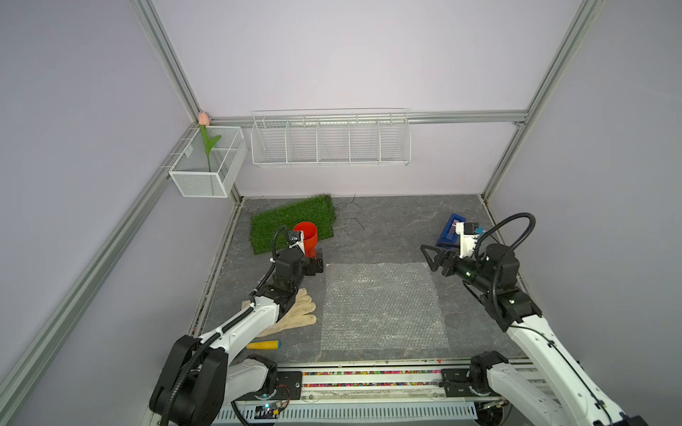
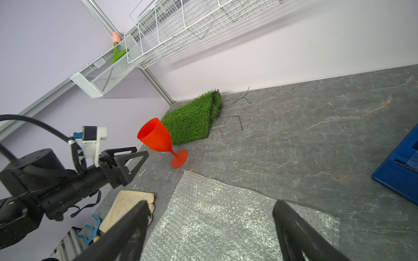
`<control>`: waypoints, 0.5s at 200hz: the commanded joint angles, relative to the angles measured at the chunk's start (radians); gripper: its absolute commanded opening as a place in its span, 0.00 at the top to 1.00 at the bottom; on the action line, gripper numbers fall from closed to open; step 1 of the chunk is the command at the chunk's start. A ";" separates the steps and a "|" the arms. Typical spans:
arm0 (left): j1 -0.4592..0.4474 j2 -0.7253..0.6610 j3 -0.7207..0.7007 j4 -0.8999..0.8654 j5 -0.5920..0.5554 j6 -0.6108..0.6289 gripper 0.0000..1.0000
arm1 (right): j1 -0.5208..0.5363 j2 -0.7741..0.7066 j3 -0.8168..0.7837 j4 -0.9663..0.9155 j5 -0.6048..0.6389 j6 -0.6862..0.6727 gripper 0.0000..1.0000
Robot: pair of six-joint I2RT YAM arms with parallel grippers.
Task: Wrap wine glasses in bubble wrap
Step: Pick up the wine glass at the center of the board.
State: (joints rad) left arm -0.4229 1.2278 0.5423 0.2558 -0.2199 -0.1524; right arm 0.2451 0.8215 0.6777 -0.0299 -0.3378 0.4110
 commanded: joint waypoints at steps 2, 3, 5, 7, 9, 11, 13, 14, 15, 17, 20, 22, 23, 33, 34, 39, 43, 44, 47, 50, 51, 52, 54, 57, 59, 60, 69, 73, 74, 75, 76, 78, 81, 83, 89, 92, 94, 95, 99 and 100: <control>0.020 0.051 0.052 0.069 -0.025 0.021 0.00 | 0.006 -0.008 -0.014 -0.010 0.000 -0.027 0.11; 0.020 0.054 0.053 0.071 -0.024 0.021 0.00 | 0.006 -0.008 -0.013 -0.011 0.000 -0.028 0.11; 0.023 0.061 0.056 0.076 -0.019 0.022 0.00 | 0.006 -0.007 -0.010 -0.013 0.000 -0.028 0.11; 0.026 0.067 0.060 0.080 -0.012 0.022 0.00 | 0.006 -0.006 -0.010 -0.014 0.000 -0.031 0.11; 0.032 0.074 0.063 0.081 -0.006 0.022 0.00 | 0.006 -0.007 -0.009 -0.016 0.000 -0.033 0.11; 0.033 0.080 0.069 0.084 0.000 0.022 0.00 | 0.006 -0.007 -0.008 -0.018 0.000 -0.035 0.11; 0.038 0.087 0.072 0.084 0.008 0.023 0.00 | 0.007 -0.006 -0.007 -0.020 0.000 -0.036 0.11; 0.038 0.089 0.073 0.087 0.009 0.022 0.00 | 0.007 -0.006 -0.007 -0.020 0.000 -0.037 0.11; 0.041 0.093 0.075 0.087 0.012 0.023 0.00 | 0.007 -0.005 -0.007 -0.021 0.000 -0.038 0.11; 0.044 0.098 0.080 0.088 0.014 0.023 0.00 | 0.006 -0.005 -0.005 -0.023 0.000 -0.039 0.11; 0.048 0.108 0.086 0.092 0.015 0.022 0.00 | 0.006 -0.005 -0.003 -0.026 0.000 -0.042 0.11; 0.050 0.112 0.089 0.094 0.014 0.022 0.00 | 0.006 -0.003 -0.002 -0.027 0.000 -0.043 0.11; 0.051 0.116 0.090 0.095 0.014 0.023 0.00 | 0.006 -0.003 -0.002 -0.028 0.000 -0.044 0.11; 0.062 0.140 0.104 0.109 0.018 0.021 0.00 | 0.009 -0.004 0.002 -0.033 0.003 -0.049 0.11; 0.062 0.142 0.105 0.111 0.018 0.021 0.00 | 0.009 -0.004 0.002 -0.034 0.003 -0.049 0.11; 0.064 0.152 0.109 0.123 0.017 0.024 0.00 | 0.008 -0.003 0.003 -0.034 0.003 -0.051 0.11; 0.066 0.160 0.110 0.135 0.017 0.024 0.00 | 0.009 -0.003 0.003 -0.036 0.003 -0.051 0.11; 0.066 0.161 0.110 0.140 0.017 0.025 0.00 | 0.009 -0.003 0.003 -0.037 0.003 -0.052 0.11; 0.066 0.166 0.109 0.151 0.020 0.027 0.00 | 0.010 -0.004 0.003 -0.037 0.003 -0.053 0.11; 0.068 0.173 0.108 0.166 0.023 0.028 0.00 | 0.009 -0.004 0.003 -0.038 0.002 -0.055 0.11; 0.067 0.176 0.108 0.171 0.025 0.029 0.00 | 0.009 -0.003 0.003 -0.038 0.003 -0.055 0.11; 0.069 0.178 0.107 0.177 0.026 0.030 0.00 | 0.009 -0.004 0.003 -0.038 0.003 -0.055 0.11; 0.069 0.182 0.107 0.186 0.028 0.033 0.00 | 0.009 -0.004 0.003 -0.038 0.003 -0.056 0.11; 0.072 0.190 0.107 0.203 0.033 0.034 0.00 | 0.008 -0.004 0.002 -0.039 0.004 -0.057 0.11; 0.074 0.196 0.107 0.212 0.037 0.032 0.00 | 0.009 -0.003 0.002 -0.039 0.005 -0.058 0.11; 0.075 0.199 0.107 0.217 0.039 0.032 0.00 | 0.009 -0.003 0.003 -0.039 0.006 -0.059 0.11; 0.088 0.224 0.120 0.231 0.062 0.025 0.00 | 0.008 0.001 0.003 -0.042 0.009 -0.062 0.11; 0.093 0.234 0.126 0.235 0.070 0.023 0.00 | 0.009 0.002 0.004 -0.042 0.009 -0.064 0.11; 0.094 0.236 0.128 0.237 0.072 0.023 0.00 | 0.009 0.002 0.004 -0.043 0.009 -0.064 0.11; 0.096 0.240 0.129 0.239 0.074 0.023 0.00 | 0.009 0.002 0.004 -0.043 0.009 -0.065 0.11; 0.097 0.243 0.130 0.241 0.076 0.023 0.00 | 0.009 0.002 0.005 -0.044 0.009 -0.065 0.11; 0.097 0.247 0.132 0.246 0.080 0.023 0.00 | 0.010 0.003 0.006 -0.045 0.010 -0.066 0.11; 0.101 0.255 0.133 0.255 0.086 0.023 0.00 | 0.009 0.004 0.008 -0.047 0.008 -0.067 0.11; 0.101 0.259 0.133 0.261 0.091 0.024 0.00 | 0.009 0.004 0.009 -0.048 0.007 -0.068 0.11; 0.102 0.271 0.133 0.284 0.099 0.028 0.00 | 0.008 0.007 0.011 -0.051 0.005 -0.069 0.11; 0.103 0.277 0.134 0.294 0.101 0.029 0.00 | 0.009 0.008 0.012 -0.053 0.005 -0.070 0.11; 0.103 0.280 0.134 0.301 0.103 0.032 0.00 | 0.009 0.008 0.012 -0.054 0.005 -0.071 0.11; 0.103 0.282 0.134 0.304 0.105 0.033 0.00 | 0.009 0.008 0.013 -0.054 0.005 -0.071 0.11; 0.104 0.291 0.138 0.311 0.110 0.034 0.00 | 0.009 0.010 0.015 -0.055 0.005 -0.072 0.11; 0.105 0.293 0.139 0.312 0.110 0.034 0.00 | 0.009 0.010 0.015 -0.056 0.005 -0.074 0.11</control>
State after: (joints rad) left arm -0.3305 1.4784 0.6506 0.4656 -0.1612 -0.1329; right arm 0.2470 0.8234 0.6781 -0.0666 -0.3370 0.3653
